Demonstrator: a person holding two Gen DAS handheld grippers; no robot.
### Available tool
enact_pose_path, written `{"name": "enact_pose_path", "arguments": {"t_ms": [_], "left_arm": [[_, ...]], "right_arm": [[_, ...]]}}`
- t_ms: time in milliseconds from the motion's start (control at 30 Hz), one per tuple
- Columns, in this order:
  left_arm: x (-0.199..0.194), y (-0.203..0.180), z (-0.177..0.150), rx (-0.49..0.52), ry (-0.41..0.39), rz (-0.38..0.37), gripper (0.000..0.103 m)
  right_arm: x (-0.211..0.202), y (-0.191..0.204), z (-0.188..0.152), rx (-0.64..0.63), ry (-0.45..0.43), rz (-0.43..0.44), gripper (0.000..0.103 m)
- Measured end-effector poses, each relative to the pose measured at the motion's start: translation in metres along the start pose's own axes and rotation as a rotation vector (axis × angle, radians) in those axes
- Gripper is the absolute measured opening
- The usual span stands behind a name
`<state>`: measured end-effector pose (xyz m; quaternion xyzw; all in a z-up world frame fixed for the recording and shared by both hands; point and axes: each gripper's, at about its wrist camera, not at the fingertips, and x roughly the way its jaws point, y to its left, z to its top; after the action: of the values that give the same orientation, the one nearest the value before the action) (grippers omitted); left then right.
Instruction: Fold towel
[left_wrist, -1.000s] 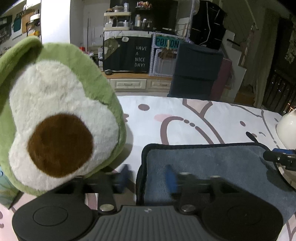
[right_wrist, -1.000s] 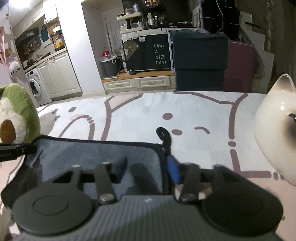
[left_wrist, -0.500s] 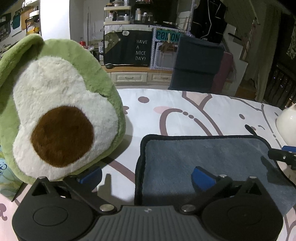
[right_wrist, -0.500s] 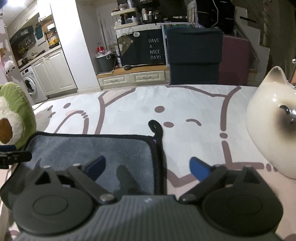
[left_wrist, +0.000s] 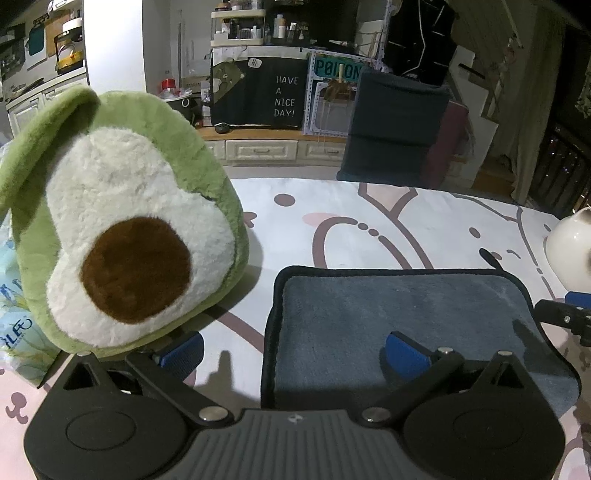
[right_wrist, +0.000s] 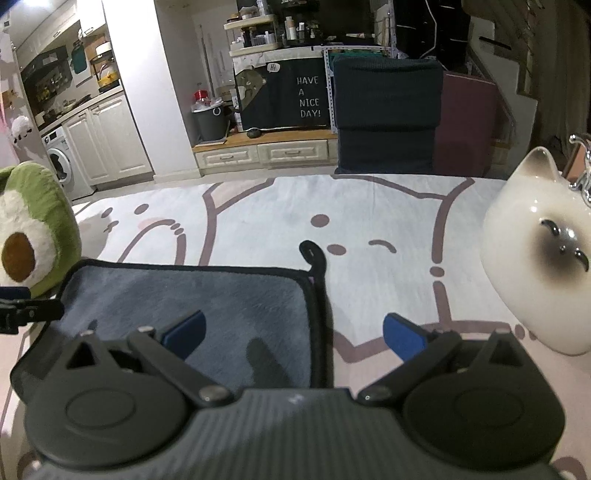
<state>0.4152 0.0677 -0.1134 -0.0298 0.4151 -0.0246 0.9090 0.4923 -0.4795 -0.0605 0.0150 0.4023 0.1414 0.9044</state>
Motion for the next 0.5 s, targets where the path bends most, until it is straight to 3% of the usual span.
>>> {"name": "enact_pose_path", "arguments": {"t_ms": [500], "left_arm": [[-0.045, -0.016, 0.002, 0.015, -0.024, 0.003, 0.103]], "right_arm": [[-0.046, 0.013, 0.006, -0.013, -0.019, 0.001, 0.103]]}}
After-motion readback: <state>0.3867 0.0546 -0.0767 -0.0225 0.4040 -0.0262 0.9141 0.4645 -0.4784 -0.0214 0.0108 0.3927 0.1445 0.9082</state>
